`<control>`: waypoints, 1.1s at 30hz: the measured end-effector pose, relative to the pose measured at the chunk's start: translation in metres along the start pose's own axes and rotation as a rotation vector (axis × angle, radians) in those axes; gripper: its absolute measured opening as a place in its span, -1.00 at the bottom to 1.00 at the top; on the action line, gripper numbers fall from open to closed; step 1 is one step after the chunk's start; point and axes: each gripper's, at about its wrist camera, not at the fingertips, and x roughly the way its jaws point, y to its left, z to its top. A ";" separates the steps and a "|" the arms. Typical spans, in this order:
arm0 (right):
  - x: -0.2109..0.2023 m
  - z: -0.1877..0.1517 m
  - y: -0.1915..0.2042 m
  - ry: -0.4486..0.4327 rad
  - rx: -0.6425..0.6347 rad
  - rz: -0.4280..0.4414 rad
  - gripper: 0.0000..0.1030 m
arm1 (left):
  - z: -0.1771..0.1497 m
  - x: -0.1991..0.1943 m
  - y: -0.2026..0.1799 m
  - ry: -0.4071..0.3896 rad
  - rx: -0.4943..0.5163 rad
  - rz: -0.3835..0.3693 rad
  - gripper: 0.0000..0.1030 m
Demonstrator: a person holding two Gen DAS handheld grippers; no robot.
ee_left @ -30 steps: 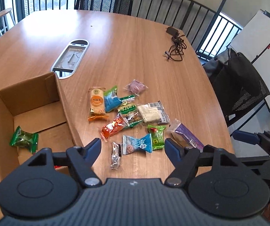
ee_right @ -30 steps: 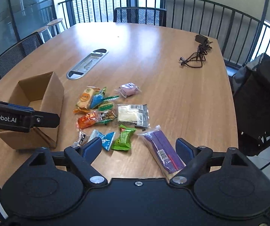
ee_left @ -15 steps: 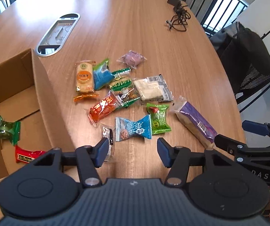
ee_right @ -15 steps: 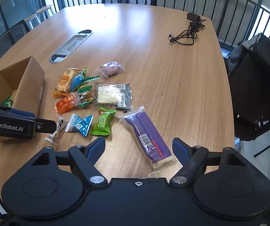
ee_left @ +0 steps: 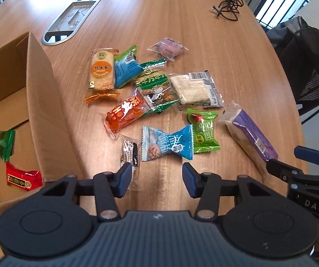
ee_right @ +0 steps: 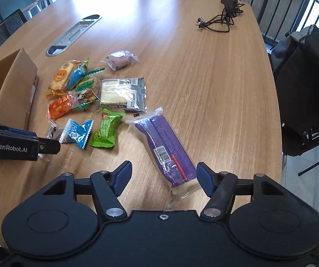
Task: Organize snacks
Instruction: 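Grasp the clear-wrapped bar with the left gripper while the right gripper approaches the purple bar, then grasp the purple bar with the right gripper and lift it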
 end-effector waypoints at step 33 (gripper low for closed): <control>0.052 0.018 -0.006 0.054 -0.061 0.016 0.08 | -0.005 0.006 0.018 -0.037 -0.080 0.037 -0.67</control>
